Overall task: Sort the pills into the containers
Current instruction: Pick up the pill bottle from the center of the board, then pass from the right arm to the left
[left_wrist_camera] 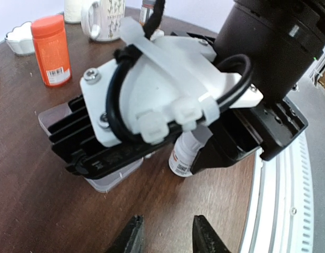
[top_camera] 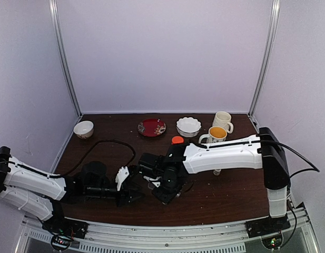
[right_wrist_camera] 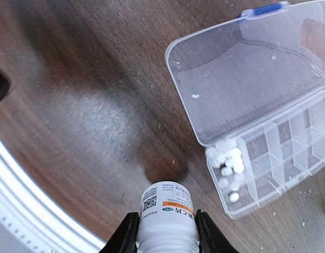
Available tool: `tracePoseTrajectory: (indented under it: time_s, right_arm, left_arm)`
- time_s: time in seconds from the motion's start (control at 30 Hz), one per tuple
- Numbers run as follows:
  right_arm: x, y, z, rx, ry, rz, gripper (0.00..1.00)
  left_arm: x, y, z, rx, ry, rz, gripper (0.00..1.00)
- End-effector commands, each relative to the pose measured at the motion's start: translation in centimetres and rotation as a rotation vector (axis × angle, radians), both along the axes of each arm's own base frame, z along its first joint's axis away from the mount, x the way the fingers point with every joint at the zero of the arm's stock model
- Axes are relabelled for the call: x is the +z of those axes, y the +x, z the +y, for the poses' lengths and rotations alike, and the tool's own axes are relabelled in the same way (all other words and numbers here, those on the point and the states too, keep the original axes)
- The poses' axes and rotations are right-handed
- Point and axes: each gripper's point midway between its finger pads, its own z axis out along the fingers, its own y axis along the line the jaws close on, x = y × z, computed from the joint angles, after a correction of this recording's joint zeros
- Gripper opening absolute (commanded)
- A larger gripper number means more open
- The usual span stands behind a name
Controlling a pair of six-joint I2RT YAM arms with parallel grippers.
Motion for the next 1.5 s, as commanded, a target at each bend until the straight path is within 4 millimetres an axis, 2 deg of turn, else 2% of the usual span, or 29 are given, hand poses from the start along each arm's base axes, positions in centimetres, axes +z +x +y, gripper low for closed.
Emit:
tracePoseTrajectory:
  time_s: [0.0, 0.1, 0.23, 0.27, 0.3, 0.43, 0.5, 0.53, 0.63, 0.73, 0.8, 0.83, 0.9, 1.0, 1.13, 1.2, 1.3, 1.47]
  right_arm:
    - [6.4, 0.4, 0.4, -0.023, 0.123, 0.007, 0.23]
    - [9.2, 0.7, -0.1, -0.027, 0.167, 0.01, 0.23]
    - [12.3, 1.5, -1.3, -0.038, 0.2, 0.005, 0.23]
    - [13.0, 1.5, -1.6, -0.037, 0.207, 0.006, 0.23]
    - [13.6, 1.6, -1.8, -0.037, 0.214, 0.006, 0.23]
    - [16.0, 1.7, -2.3, -0.035, 0.251, 0.011, 0.23]
    - [17.0, 1.8, -2.5, -0.035, 0.264, 0.009, 0.23]
    - [17.4, 1.8, -2.5, -0.034, 0.27, 0.009, 0.23]
    - [18.5, 1.9, -2.4, -0.033, 0.294, 0.009, 0.24]
    - [19.3, 1.9, -2.2, -0.031, 0.312, 0.01, 0.24]
    - [19.8, 2.0, -2.2, -0.034, 0.319, 0.007, 0.24]
    - [19.9, 2.1, -2.3, -0.038, 0.318, 0.004, 0.24]
    - [20.1, 2.1, -2.5, -0.043, 0.317, -0.001, 0.24]
    - [20.3, 2.2, -2.7, -0.046, 0.32, -0.007, 0.24]
    - [20.8, 2.3, -2.6, -0.046, 0.328, -0.011, 0.24]
    - [21.0, 2.3, -2.5, -0.046, 0.334, -0.012, 0.24]
    - [21.5, 2.4, -2.2, -0.045, 0.351, -0.011, 0.24]
    - [21.8, 2.5, -1.8, -0.046, 0.365, -0.011, 0.24]
  left_arm:
    - [4.6, 0.7, -1.2, -0.005, -0.097, -0.097, 0.4]
    - [6.8, 1.1, -1.1, 0.014, -0.153, -0.163, 0.53]
    - [10.1, 1.9, -0.2, 0.075, -0.252, -0.271, 0.84]
    - [10.7, 2.2, 0.0, 0.095, -0.266, -0.288, 0.94]
    - [11.3, 2.5, 0.3, 0.117, -0.28, -0.307, 0.97]
    - [12.9, 4.2, 1.4, 0.244, -0.324, -0.359, 0.98]
    - [13.6, 7.1, 3.6, 0.463, -0.374, -0.349, 0.98]
    - [13.9, 7.3, 3.7, 0.477, -0.399, -0.354, 0.97]
    - [14.8, 5.1, 1.0, 0.26, -0.398, -0.473, 0.98]
    - [15.1, 6.5, -0.9, 0.284, -0.383, -0.404, 0.97]
    - [14.5, 7.9, -0.8, 0.363, -0.362, -0.335, 0.97]
    - [14.7, 7.5, -1.0, 0.34, -0.382, -0.347, 0.98]
    - [16.5, 6.9, 0.3, 0.354, -0.509, -0.397, 0.98]
    - [16.1, 8.0, 2.8, 0.503, -0.598, -0.345, 0.97]
    - [17.2, 6.3, 2.9, 0.417, -0.696, -0.415, 0.98]
    - [17.0, 5.3, 1.8, 0.332, -0.694, -0.454, 0.98]
    - [16.7, 3.9, -0.6, 0.186, -0.665, -0.495, 0.89]
    - [16.9, 2.9, -2.5, 0.103, -0.659, -0.533, 0.87]
